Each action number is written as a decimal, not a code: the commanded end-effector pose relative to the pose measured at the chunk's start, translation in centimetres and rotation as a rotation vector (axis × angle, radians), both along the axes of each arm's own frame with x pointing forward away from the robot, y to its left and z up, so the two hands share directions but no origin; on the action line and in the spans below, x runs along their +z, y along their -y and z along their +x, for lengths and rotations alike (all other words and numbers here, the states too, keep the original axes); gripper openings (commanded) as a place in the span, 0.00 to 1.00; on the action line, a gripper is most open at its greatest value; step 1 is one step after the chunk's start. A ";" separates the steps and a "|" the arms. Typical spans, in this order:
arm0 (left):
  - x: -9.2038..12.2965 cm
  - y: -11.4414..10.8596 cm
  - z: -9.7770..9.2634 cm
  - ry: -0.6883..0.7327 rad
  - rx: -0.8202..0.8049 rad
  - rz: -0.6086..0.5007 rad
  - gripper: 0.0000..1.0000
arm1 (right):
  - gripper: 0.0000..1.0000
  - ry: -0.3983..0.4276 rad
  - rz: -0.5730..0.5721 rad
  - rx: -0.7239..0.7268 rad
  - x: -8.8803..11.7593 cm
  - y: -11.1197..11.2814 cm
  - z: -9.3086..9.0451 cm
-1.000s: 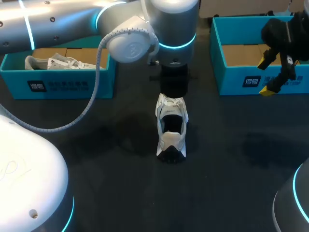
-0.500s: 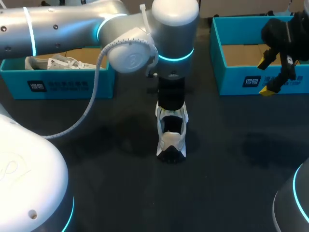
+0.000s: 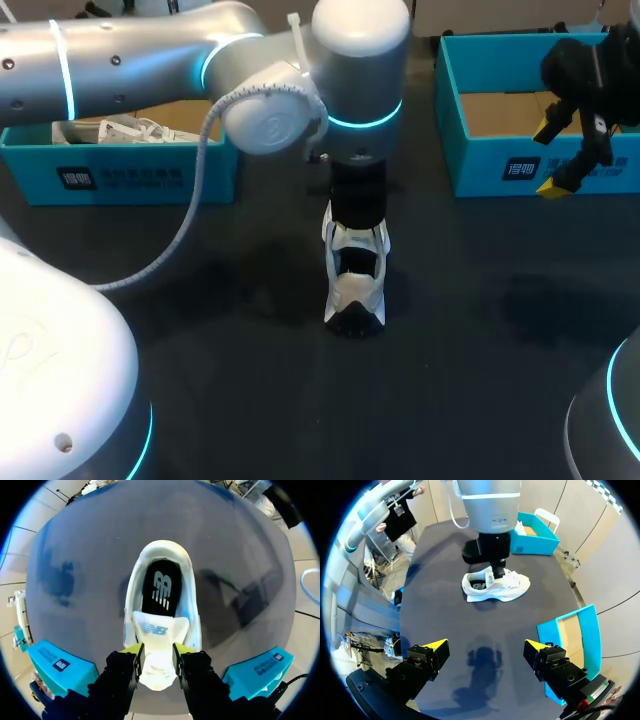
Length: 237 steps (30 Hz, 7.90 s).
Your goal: Take the shoe out of the shoebox, open the shoe tongue, remove and reinsert the insole, then place the shoe into the shoebox
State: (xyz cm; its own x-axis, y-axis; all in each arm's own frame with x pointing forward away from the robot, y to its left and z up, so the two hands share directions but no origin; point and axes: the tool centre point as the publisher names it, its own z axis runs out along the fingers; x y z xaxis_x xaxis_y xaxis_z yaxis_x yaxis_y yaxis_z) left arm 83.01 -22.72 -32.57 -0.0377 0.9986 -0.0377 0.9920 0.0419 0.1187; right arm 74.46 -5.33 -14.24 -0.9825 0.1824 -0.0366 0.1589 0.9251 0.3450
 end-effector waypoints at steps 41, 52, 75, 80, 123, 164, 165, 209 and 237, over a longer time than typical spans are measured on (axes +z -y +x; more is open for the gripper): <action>3.6 -3.4 -2.5 -0.075 0.435 0.039 1.00 | 1.00 -0.003 -0.002 0.000 0.0 -0.1 0.2; 5.0 -4.2 -3.6 -0.136 0.910 -0.058 1.00 | 1.00 -0.003 -0.002 0.000 0.0 -0.1 0.2; 3.4 -5.1 -9.1 -0.114 1.324 -0.130 1.00 | 1.00 -0.003 -0.002 0.000 0.0 -0.1 0.2; 2.5 -4.9 -10.3 -0.120 1.384 -0.172 1.00 | 1.00 -0.003 -0.002 0.000 0.0 -0.1 0.2; -7.3 -1.0 -12.2 -0.069 1.529 -0.117 0.60 | 1.00 -0.003 -0.002 0.000 0.0 -0.1 0.2; 8.8 -4.6 -9.1 -0.111 1.524 0.051 0.00 | 1.00 -0.003 -0.002 0.000 0.0 -0.1 0.2; 9.4 -4.6 -9.0 -0.131 1.517 0.053 0.00 | 1.00 -0.003 -0.002 0.000 0.0 -0.1 0.2; 15.3 -11.2 4.4 -0.103 1.313 0.012 0.00 | 1.00 -0.003 -0.002 0.000 0.0 -0.1 0.2; 15.7 -27.8 14.0 -0.075 1.168 0.004 0.00 | 1.00 -0.003 -0.002 0.000 0.0 -0.1 0.2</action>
State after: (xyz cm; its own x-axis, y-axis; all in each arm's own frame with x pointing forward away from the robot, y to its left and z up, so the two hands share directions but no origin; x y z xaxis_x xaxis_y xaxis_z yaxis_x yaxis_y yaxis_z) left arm 96.60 3.23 -17.14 -0.9349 0.3540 0.0257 0.3549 0.9311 0.0846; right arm 74.46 -5.33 -14.24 -0.9825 0.1824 -0.0365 0.1590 0.9251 0.3449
